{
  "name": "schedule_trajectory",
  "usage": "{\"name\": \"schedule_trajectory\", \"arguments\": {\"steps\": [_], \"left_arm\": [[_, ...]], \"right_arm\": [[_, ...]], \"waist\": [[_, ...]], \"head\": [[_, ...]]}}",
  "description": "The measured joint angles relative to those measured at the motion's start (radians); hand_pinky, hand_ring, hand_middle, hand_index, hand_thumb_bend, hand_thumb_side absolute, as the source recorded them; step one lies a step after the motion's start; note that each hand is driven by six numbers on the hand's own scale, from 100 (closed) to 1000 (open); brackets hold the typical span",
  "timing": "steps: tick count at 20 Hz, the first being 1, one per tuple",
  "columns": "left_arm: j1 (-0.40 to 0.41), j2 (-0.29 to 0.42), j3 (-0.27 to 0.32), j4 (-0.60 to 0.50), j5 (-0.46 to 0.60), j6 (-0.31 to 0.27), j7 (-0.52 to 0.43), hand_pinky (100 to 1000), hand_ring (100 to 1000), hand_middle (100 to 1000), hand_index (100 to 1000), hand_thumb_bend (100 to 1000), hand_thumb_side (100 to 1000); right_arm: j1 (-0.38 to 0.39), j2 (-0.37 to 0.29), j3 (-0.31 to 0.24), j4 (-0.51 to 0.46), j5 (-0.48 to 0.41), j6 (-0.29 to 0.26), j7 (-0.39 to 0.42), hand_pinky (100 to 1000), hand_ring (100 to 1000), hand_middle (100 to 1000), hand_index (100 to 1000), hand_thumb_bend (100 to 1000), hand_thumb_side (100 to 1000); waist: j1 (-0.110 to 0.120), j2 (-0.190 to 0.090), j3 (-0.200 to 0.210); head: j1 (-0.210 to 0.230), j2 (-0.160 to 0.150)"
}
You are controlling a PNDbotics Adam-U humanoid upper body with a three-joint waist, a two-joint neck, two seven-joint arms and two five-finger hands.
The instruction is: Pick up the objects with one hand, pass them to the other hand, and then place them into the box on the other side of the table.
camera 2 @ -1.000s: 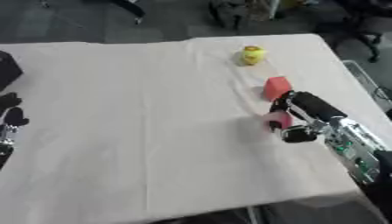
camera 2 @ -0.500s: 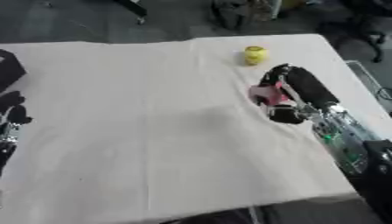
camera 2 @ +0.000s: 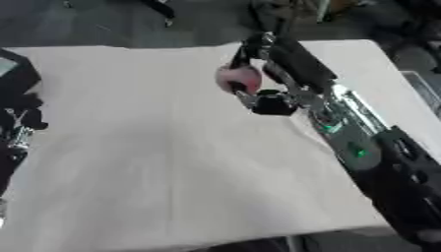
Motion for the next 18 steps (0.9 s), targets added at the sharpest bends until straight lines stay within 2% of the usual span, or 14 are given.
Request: {"name": "schedule_trajectory", "arguments": {"steps": [6, 8, 18], "left_arm": [[-0.056, 0.062, -0.070, 0.011, 0.099, 0.021, -0.100, 744, 1000, 867, 783, 394, 743], [-0.078, 0.083, -0.096, 0.013, 0.141, 0.029, -0.136, 743, 1000, 866, 782, 403, 742], [-0.168, 0.151, -0.201, 0.005, 0.297, 0.070, -0.293, 742, 1000, 857, 778, 444, 726]], "right_arm": [[-0.086, 0.080, 0.069, 0.003, -0.023, -0.039, 0.069, 681, 587, 413, 405, 100, 100], [-0.103, 0.103, 0.089, 0.009, -0.027, -0.055, 0.088, 630, 586, 414, 406, 100, 100], [-0.131, 0.191, 0.143, 0.055, -0.026, -0.118, 0.139, 622, 574, 415, 407, 100, 100]], "waist": [[0.010, 0.001, 0.019], [0.012, 0.003, 0.026], [0.018, 0.020, 0.046]], "head": [[0.017, 0.000], [0.021, 0.000], [0.024, 0.000]]}}
